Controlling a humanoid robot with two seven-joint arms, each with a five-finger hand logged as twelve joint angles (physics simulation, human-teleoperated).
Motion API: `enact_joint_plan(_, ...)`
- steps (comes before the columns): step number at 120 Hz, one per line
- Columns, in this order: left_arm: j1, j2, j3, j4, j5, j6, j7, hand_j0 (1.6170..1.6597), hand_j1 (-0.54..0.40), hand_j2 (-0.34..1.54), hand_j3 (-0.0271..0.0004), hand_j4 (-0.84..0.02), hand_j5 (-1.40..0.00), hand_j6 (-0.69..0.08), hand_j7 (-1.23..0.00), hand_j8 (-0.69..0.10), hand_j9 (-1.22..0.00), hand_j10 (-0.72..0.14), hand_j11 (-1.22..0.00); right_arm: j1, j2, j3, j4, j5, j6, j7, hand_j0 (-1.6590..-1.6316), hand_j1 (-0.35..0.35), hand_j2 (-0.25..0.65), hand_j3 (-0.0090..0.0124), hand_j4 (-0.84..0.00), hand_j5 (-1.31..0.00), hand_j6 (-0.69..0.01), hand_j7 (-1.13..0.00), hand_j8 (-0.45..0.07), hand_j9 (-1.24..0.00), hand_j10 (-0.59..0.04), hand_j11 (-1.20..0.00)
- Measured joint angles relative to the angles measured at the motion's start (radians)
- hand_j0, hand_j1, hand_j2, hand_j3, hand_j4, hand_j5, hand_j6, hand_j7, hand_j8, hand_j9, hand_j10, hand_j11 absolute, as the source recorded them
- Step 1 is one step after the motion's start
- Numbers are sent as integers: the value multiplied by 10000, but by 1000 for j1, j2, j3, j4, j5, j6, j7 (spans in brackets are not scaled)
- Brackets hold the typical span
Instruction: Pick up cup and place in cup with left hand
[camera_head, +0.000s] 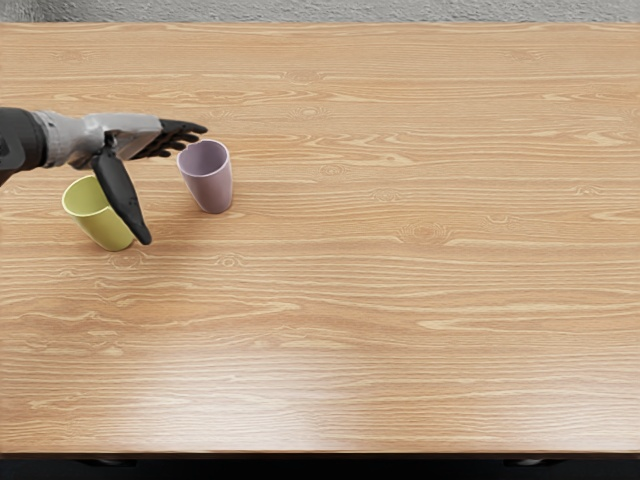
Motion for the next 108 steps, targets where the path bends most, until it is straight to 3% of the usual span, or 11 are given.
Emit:
enact_joint_plan(17,-3,-2,-1,-7,1,-12,0,16580,3491,12,0,-40,-7,-51,-4,-48,-2,-35,-1,-2,0,1,0,0,0,-1,-16581,-3203,-48,0,-241,-311,-241,-311,-241,-311,-240,-311)
enact_joint_plan(25,-35,-20,2,-3,8,-14,9,16580,3491,14,0,-41,-7,-53,-4,-49,-2,-36,-1,-2,0,1,0,0,0,-2,-16581,-3203,-48,0,-241,-311,-241,-311,-240,-311,-239,-311)
enact_joint_plan(38,-88,-80,10,7,87,-10,88,16581,3491,12,0,-35,-6,-45,-4,-42,-2,-30,-1,-3,0,1,0,0,0,-2,-16581,-3203,-48,0,-241,-311,-241,-311,-240,-311,-239,-311)
enact_joint_plan(46,-95,-232,14,23,231,-4,153,16581,3490,12,0,-34,-6,-44,-4,-41,-2,-29,-1,-3,0,1,0,0,0,-1,-16581,-3203,-48,0,-241,-311,-241,-311,-240,-311,-239,-311)
enact_joint_plan(59,-140,-272,21,58,387,0,200,16581,3491,10,0,-35,-6,-46,-3,-43,-2,-30,-1,-2,0,0,0,0,0,0,-16581,-3203,-48,0,-241,-311,-242,-311,-241,-311,-240,-311)
enact_joint_plan(72,-189,-285,58,95,447,1,216,16581,3492,12,0,-30,-5,-39,-3,-36,-2,-25,-1,-2,0,0,0,0,0,2,-16581,-3203,-48,0,-241,-311,-241,-311,-240,-311,-240,-311)
enact_joint_plan(83,-181,-371,97,138,503,2,221,16581,3491,10,0,-29,-5,-39,-3,-36,-2,-24,-1,-3,0,0,-1,0,0,3,-16581,-3203,-48,0,-241,-311,-242,-311,-241,-311,-240,-311)
enact_joint_plan(108,-180,-427,149,247,560,13,225,16581,3491,10,0,-29,-5,-39,-3,-36,-2,-24,-1,-3,0,0,-1,0,0,4,-16581,-3203,-48,0,-241,-311,-242,-311,-241,-311,-241,-311)
